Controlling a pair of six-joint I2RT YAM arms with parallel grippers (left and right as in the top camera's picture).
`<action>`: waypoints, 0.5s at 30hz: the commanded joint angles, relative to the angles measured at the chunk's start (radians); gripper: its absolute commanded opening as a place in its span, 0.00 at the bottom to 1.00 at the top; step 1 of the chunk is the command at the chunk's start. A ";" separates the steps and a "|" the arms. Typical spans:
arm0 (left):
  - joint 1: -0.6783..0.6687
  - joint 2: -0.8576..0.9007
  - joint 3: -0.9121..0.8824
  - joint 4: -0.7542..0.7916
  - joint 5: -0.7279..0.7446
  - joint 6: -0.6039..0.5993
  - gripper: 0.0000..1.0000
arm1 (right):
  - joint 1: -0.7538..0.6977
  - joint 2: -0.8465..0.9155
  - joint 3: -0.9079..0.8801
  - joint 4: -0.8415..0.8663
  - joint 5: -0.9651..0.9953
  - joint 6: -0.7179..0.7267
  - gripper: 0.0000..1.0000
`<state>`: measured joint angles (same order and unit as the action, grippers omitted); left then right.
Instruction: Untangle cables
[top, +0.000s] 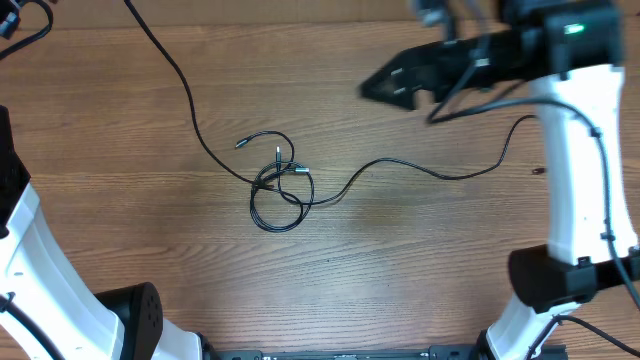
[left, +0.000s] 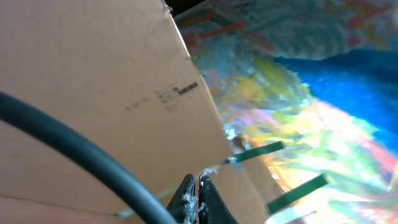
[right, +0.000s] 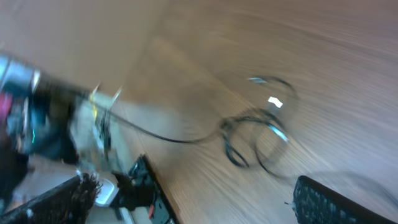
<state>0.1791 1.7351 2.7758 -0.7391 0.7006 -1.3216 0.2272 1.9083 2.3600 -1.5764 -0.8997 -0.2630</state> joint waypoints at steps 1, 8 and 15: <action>-0.011 -0.006 0.009 0.010 0.004 -0.108 0.04 | 0.134 0.012 -0.003 0.064 -0.064 -0.078 1.00; -0.011 -0.006 0.009 0.007 -0.005 -0.140 0.04 | 0.351 0.033 -0.003 0.343 -0.003 0.083 1.00; -0.011 -0.006 0.009 -0.001 -0.002 -0.142 0.04 | 0.467 0.047 -0.003 0.620 0.119 0.344 1.00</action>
<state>0.1764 1.7348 2.7758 -0.7403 0.6994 -1.4464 0.6617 1.9469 2.3577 -1.0153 -0.8307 -0.0681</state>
